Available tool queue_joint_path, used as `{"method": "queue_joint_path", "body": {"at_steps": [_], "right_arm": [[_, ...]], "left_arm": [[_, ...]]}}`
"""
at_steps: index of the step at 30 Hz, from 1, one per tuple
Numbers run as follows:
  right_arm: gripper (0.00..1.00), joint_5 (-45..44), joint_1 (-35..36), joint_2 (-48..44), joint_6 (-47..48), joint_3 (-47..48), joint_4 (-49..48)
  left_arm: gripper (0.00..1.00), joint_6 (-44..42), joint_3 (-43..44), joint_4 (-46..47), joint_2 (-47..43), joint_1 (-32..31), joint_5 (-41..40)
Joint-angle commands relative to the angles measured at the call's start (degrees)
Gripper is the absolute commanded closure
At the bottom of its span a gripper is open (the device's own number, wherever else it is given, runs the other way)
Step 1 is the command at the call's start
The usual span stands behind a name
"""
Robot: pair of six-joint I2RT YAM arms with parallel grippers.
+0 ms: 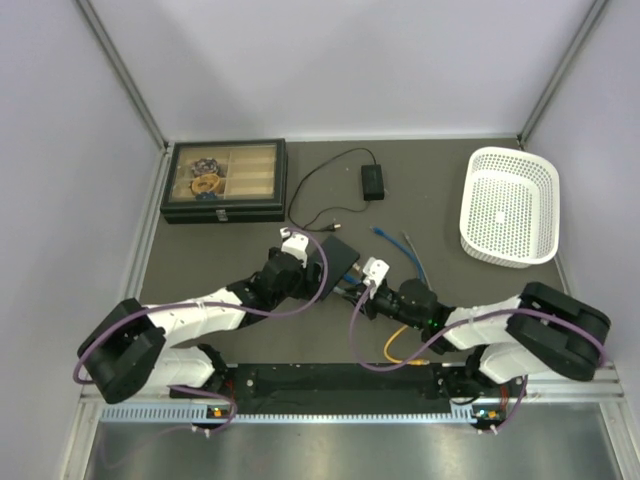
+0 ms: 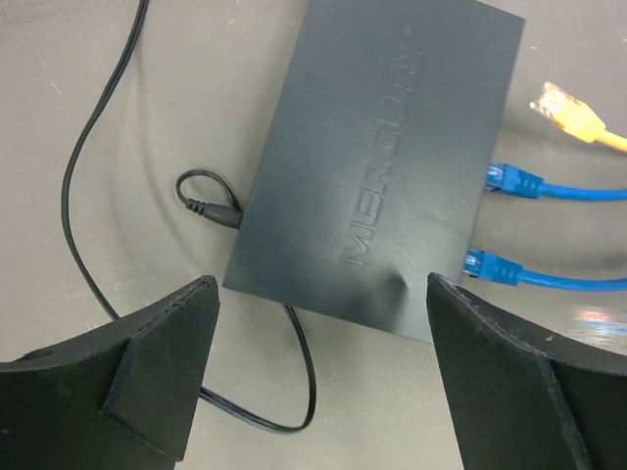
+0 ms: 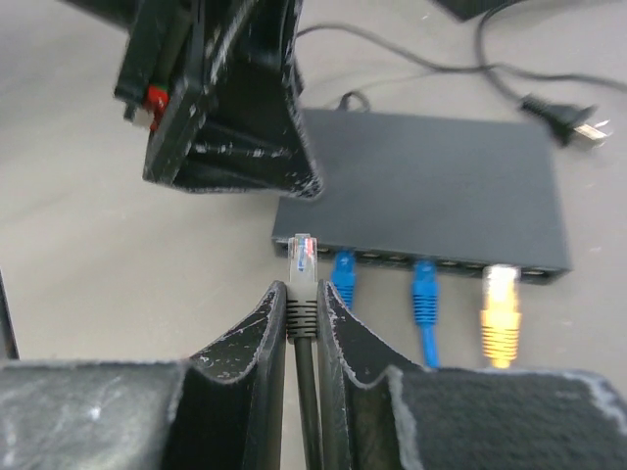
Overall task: Insert the plug into the switch port
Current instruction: Insert the connector into the switch port.
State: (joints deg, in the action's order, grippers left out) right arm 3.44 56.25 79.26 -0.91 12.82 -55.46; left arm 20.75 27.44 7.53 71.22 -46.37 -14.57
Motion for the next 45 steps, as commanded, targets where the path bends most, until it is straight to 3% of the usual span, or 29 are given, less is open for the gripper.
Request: {"method": "queue_joint_path", "body": {"at_steps": [1,6,14,20,26,45], "right_arm": [[1.0,-3.27,-0.17,-7.61,2.84,2.3,6.84],[1.0,-4.66,-3.6,-13.6,2.75,2.04,14.85],[1.0,-1.53,-11.94,-18.27,1.79,-0.6,16.7],[1.0,8.5,-12.04,-15.81,2.06,2.21,19.52],[1.0,8.77,-8.0,-11.6,1.35,3.7,17.67],[1.0,2.45,-0.09,8.7,-5.51,3.35,-8.59]], "left_arm": [[0.1,-1.94,2.62,3.72,1.72,1.28,0.59],[0.1,-2.12,3.23,4.07,2.7,2.25,2.17],[0.08,-3.44,4.02,4.69,2.08,2.34,2.97],[0.08,-3.88,4.38,4.77,3.4,2.42,2.62],[0.08,-3.7,3.67,6.88,5.24,2.77,2.35],[0.12,-0.01,2.71,8.73,10.17,3.48,5.6]]}}
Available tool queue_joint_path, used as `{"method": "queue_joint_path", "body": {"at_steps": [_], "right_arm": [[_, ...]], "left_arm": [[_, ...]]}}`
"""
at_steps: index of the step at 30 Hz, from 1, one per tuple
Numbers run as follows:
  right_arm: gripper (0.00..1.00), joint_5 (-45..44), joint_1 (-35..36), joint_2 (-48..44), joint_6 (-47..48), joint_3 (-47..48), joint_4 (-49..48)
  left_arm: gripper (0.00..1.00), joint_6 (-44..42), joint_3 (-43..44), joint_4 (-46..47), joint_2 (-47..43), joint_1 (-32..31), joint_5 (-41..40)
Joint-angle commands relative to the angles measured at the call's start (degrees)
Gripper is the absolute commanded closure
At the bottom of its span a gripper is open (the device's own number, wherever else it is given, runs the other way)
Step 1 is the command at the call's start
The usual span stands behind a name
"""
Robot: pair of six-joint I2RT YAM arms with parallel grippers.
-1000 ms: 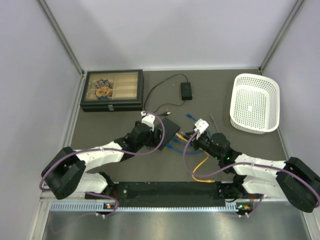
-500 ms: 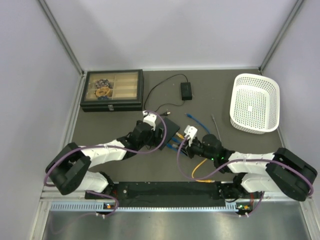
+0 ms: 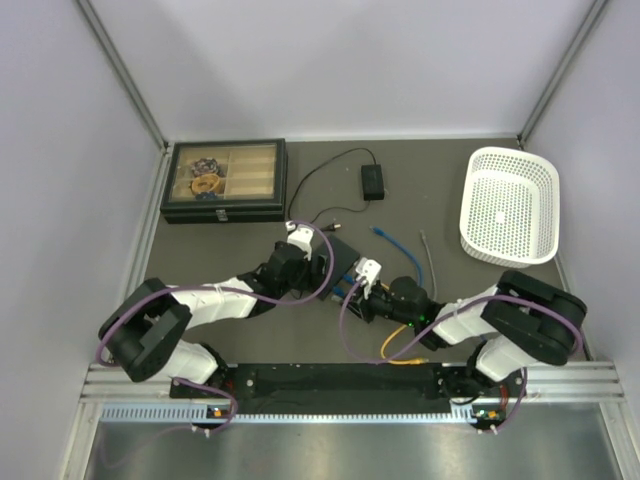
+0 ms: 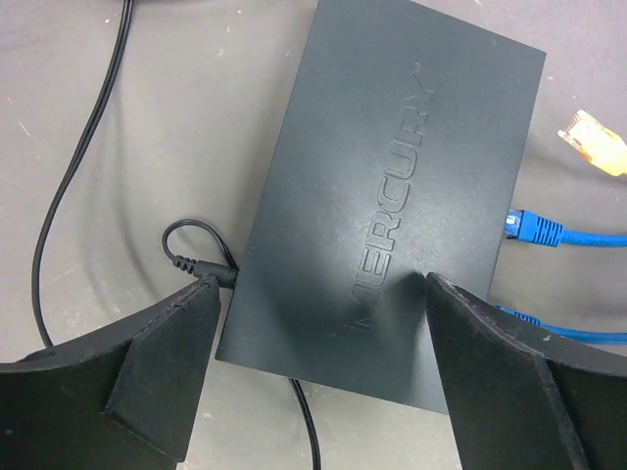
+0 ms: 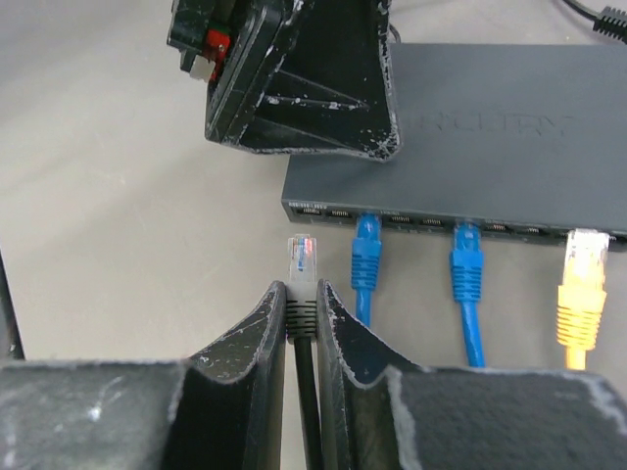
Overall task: Insert the plug into the switch port
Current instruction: Insert the connector into the switch port.
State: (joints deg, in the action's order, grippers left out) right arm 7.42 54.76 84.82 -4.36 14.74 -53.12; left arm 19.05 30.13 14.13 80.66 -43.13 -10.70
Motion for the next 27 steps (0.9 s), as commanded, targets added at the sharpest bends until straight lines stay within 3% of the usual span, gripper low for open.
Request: {"method": "queue_joint_path", "body": {"at_steps": [1,12,27], "right_arm": [[1.0,-1.88,1.49,3.68,-2.58,1.26,-11.82],[1.0,-4.16,2.8,11.68,-8.47,-0.41,-23.77],[1.0,-11.46,6.5,22.67,-5.14,-3.58,-39.07]], "left_arm": [[0.12,2.22,-0.24,2.13,0.64,0.33,1.82],[0.12,5.29,-1.3,3.01,0.55,0.33,2.96],[0.13,6.7,-1.13,3.1,1.51,0.33,3.84]]}}
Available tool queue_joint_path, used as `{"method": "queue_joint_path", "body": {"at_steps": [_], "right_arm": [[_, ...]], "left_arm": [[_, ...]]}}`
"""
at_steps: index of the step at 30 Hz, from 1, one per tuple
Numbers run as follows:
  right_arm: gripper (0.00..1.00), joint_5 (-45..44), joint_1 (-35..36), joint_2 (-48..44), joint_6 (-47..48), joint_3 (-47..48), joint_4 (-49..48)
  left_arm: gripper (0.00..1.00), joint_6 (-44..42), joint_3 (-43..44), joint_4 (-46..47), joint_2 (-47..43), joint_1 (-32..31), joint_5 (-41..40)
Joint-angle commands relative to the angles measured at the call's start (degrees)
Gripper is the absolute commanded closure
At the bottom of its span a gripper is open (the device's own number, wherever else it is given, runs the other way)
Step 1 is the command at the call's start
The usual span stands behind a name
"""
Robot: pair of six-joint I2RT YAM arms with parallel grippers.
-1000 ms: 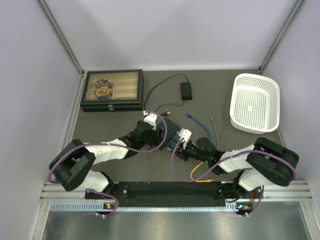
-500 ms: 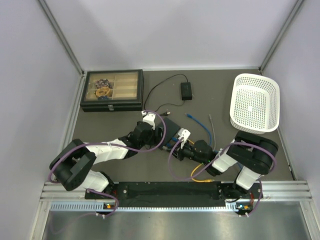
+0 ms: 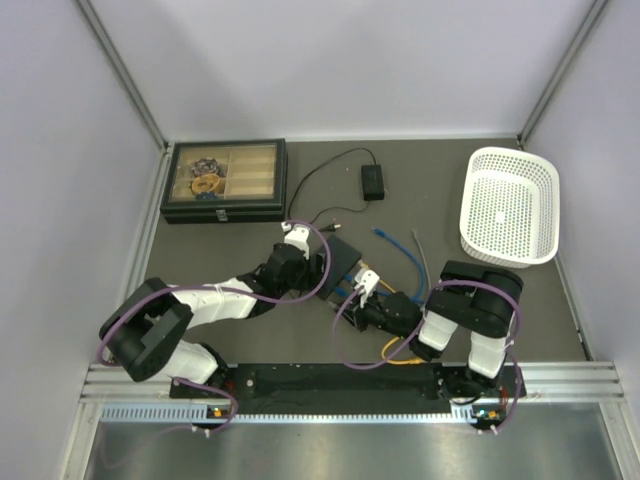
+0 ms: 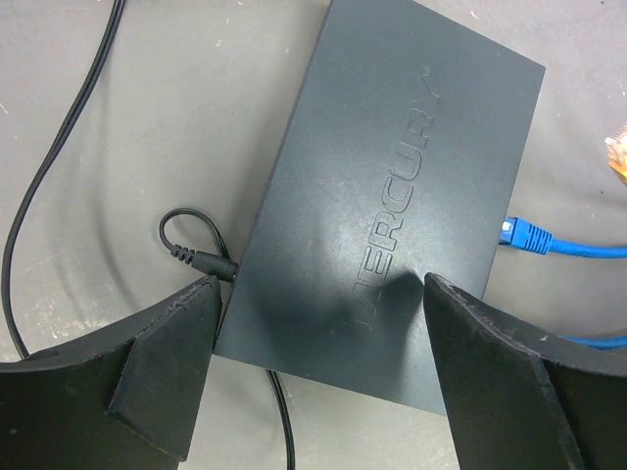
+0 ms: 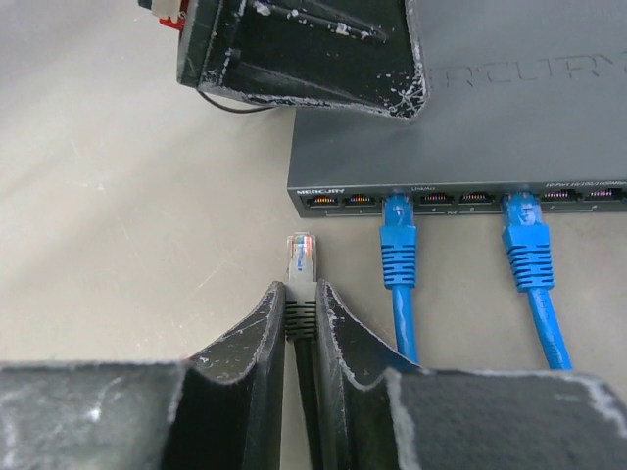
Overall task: Insert the plug into the switch port
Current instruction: Insert the connector into the switch port.
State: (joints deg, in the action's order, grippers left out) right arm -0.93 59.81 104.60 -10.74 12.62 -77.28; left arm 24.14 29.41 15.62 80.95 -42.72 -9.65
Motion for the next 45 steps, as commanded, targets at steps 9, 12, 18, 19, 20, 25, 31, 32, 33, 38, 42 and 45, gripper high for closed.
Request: {"method": "queue_joint_path", "body": {"at_steps": [9,12,18,19,20,25,31,32,33,38,42,45], "right_arm": [[1.0,-6.98,1.89,-1.67,3.97,-2.87,-14.92],[1.0,-6.98,1.98,-2.64,4.24,-2.78,-14.92],[1.0,-6.1,2.15,-2.91,4.5,-1.9,-14.92],[1.0,-6.19,2.33,-3.08,4.59,-1.81,-14.92],[1.0,-6.28,2.41,-3.26,4.68,-1.64,-14.92],[1.0,-5.66,2.59,-4.57,4.85,-1.11,-14.92],[1.0,-5.84,2.59,-5.9,5.47,-0.58,-14.84],[1.0,-5.75,2.5,-5.9,5.82,-0.32,-14.75],[1.0,-5.75,2.5,-5.72,5.91,-0.23,-14.83],[1.0,-4.96,2.5,-4.31,5.56,1.0,-14.92],[1.0,-4.96,2.5,-4.93,5.91,1.44,-14.83],[1.0,-4.78,2.59,-5.19,6.17,1.97,-14.04]], "left_arm": [[0.13,1.52,0.3,0.38,1.49,-0.08,2.97],[0.13,1.52,0.3,0.2,1.23,0.0,2.97],[0.14,1.7,0.39,-0.06,1.23,0.0,3.15],[0.14,1.7,0.47,-0.06,1.32,0.0,3.23],[0.14,1.79,0.56,-0.06,1.41,0.09,3.41],[0.14,2.05,0.56,-0.06,1.5,0.0,3.59],[0.14,2.14,0.74,-0.06,1.67,0.01,3.94],[0.14,2.05,0.74,-0.06,1.67,0.09,3.94],[0.14,2.05,0.74,-0.06,1.67,0.09,4.02],[0.14,2.23,0.74,-0.5,1.23,0.0,4.46],[0.14,2.49,0.91,-0.5,1.05,0.09,4.46],[0.14,2.67,1.18,-0.5,1.14,0.01,4.9]]}}
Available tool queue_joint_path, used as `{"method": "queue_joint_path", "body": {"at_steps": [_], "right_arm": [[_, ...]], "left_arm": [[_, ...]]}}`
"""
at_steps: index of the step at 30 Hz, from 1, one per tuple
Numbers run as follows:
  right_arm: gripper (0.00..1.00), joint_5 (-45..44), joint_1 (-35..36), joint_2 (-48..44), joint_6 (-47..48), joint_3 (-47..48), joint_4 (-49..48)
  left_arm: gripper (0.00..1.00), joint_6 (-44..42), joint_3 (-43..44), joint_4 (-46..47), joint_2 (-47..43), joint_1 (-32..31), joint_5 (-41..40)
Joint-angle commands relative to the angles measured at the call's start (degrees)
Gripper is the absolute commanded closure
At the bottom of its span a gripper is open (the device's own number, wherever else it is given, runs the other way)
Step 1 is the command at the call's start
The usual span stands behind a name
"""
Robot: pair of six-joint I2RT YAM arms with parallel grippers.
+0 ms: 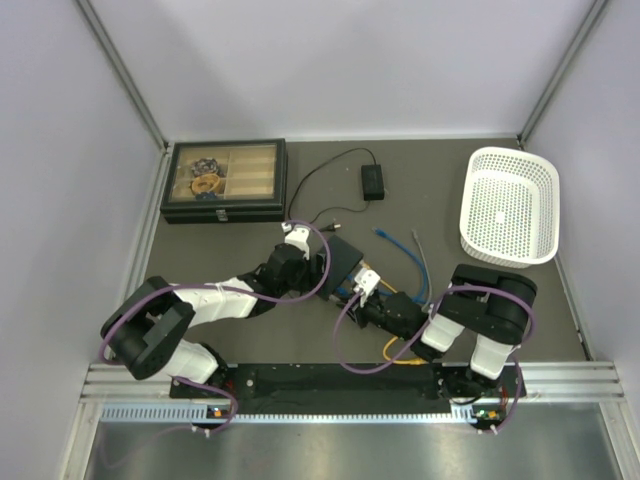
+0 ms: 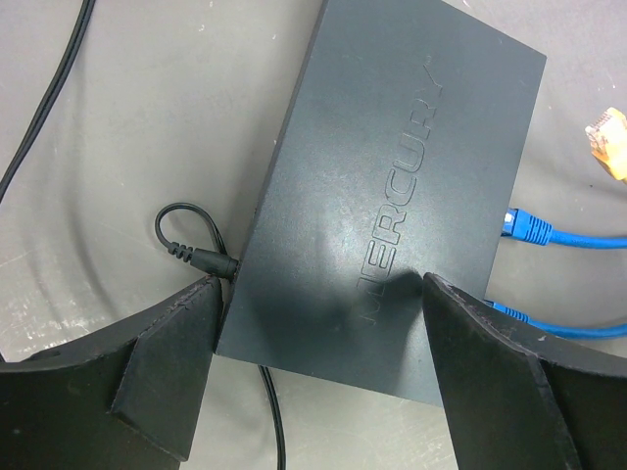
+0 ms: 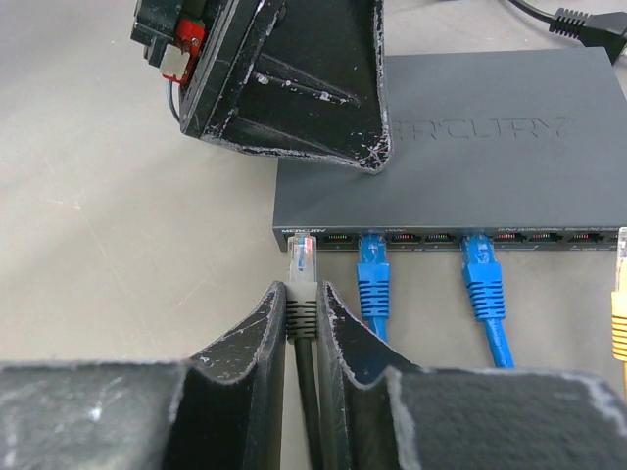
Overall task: Insert the plug into the switch port
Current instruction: Insert the connector into the switch port.
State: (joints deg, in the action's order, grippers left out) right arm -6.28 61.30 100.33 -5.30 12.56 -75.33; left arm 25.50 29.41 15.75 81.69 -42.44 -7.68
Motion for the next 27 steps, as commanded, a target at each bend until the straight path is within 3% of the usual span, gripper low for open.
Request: {"method": "queue_joint_path", "body": {"at_steps": [1,18,27], "right_arm": [[1.0,0.66,1.02,-0.76,0.82,2.29,-15.81],[1.0,-0.48,1.1,-0.05,1.17,2.65,-16.87],[1.0,-3.99,2.68,3.72,2.22,6.42,-16.87]], "left_arm": [[0.14,1.48,1.26,-0.63,0.4,-0.28,3.11],[0.15,4.74,1.18,-0.01,0.4,-0.28,7.41],[0.18,16.15,-0.31,1.65,1.1,-0.37,14.18]]}}
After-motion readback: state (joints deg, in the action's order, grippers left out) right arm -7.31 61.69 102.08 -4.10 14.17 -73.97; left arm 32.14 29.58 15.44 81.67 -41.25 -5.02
